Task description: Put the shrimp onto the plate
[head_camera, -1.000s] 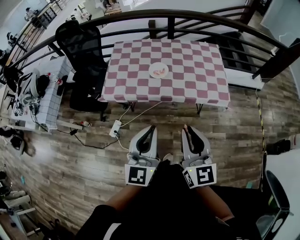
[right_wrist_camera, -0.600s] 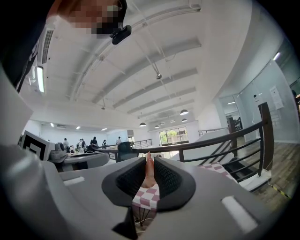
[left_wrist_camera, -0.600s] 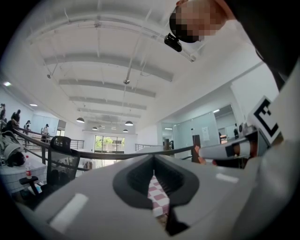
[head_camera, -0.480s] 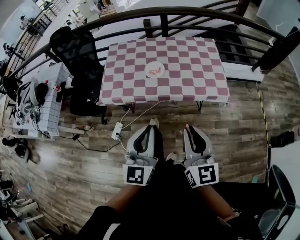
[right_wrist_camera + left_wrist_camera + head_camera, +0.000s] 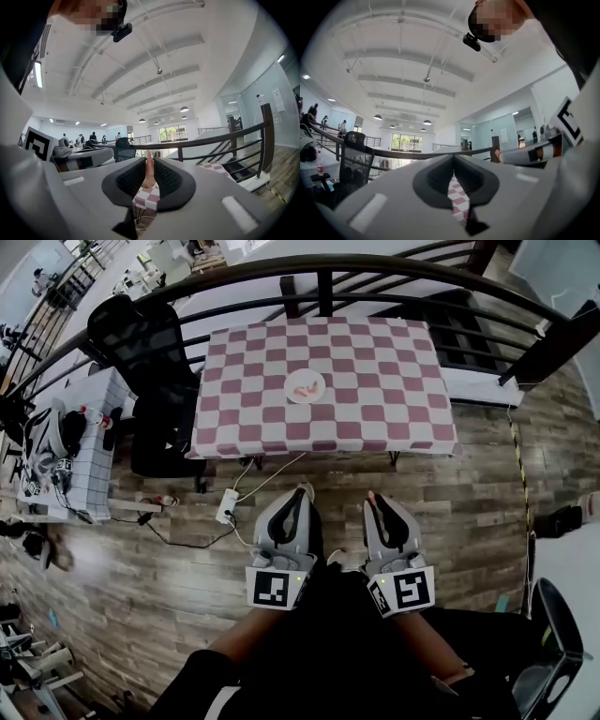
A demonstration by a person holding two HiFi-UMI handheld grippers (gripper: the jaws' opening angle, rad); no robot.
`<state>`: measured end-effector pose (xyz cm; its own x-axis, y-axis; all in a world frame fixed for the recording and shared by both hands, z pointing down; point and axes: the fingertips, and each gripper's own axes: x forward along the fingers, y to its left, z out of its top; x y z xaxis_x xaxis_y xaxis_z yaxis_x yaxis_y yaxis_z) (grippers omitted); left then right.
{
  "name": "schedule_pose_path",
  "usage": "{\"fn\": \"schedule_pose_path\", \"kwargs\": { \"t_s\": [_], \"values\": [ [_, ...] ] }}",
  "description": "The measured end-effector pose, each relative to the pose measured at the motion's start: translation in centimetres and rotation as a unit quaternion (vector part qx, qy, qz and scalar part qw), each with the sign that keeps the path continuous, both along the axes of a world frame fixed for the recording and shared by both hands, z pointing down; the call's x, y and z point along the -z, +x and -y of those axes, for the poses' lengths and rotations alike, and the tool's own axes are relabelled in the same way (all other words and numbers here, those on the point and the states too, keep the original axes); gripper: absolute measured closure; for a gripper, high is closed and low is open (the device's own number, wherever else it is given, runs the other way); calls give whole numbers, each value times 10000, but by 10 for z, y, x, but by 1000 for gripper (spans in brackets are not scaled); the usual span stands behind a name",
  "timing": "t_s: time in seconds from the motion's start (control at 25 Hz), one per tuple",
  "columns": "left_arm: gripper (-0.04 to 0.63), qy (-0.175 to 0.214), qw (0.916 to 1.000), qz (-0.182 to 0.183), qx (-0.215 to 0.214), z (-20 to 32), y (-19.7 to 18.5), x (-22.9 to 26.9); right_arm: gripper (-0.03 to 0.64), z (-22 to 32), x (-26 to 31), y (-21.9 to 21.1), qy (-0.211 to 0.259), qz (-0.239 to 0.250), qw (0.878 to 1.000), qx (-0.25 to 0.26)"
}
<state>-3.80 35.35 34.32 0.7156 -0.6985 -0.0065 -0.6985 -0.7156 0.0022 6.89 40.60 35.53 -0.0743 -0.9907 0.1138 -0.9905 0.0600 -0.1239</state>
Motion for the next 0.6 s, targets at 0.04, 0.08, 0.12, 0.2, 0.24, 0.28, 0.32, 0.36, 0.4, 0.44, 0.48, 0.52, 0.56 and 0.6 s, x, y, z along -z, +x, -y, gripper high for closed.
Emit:
{"fn": "schedule_pose_path", "kwargs": {
  "t_s": [0.04, 0.08, 0.12, 0.2, 0.24, 0.28, 0.32, 0.36, 0.4, 0.44, 0.48, 0.52, 0.56, 0.6],
  "values": [
    [588, -55, 10000, 14, 10, 6, -1, -3, 561, 5, -1, -1, -10, 6, 10000, 11],
    [588, -85, 10000, 18, 24, 12, -2, -4, 561, 11, -3, -2, -18, 16, 10000, 26],
    [588, -88, 10000, 7, 42, 19, -2, -5, 561, 18, -4, -3, -26, 22, 10000, 46],
    [588, -62, 10000, -25, 70, 33, 0, -4, 561, 31, -5, -1, -43, 18, 10000, 81],
    [588, -55, 9999, -37, 77, 40, 1, -4, 561, 38, -5, 1, -45, 14, 9999, 94],
    [588, -61, 9999, -46, 80, 47, 3, -4, 561, 46, -5, 2, -44, 13, 9999, 104],
    [588, -73, 9999, -51, 78, 54, 4, -5, 561, 54, -5, 3, -47, 17, 9999, 114],
    [588, -82, 9999, -57, 67, 60, 5, -5, 561, 62, -5, 3, -57, 24, 9999, 130],
    [588, -94, 9999, -67, 47, 67, 6, -6, 561, 71, -6, 2, -77, 28, 9998, 155],
    [588, -117, 9999, -82, 28, 75, 7, -7, 561, 80, -7, 1, -110, 21, 9998, 189],
    [588, -150, 9998, -94, 15, 83, 7, -8, 561, 90, -9, -1, -152, 3, 9996, 231],
    [588, -186, 9998, -93, 12, 92, 8, -10, 561, 101, -12, -2, -199, -16, 9994, 280],
    [588, -217, 9997, -82, 19, 102, 8, -12, 561, 112, -16, -5, -243, -23, 9991, 335],
    [588, -240, 9997, -76, 37, 112, 8, -13, 561, 124, -18, -7, -278, -13, 9988, 394]
  ]
}}
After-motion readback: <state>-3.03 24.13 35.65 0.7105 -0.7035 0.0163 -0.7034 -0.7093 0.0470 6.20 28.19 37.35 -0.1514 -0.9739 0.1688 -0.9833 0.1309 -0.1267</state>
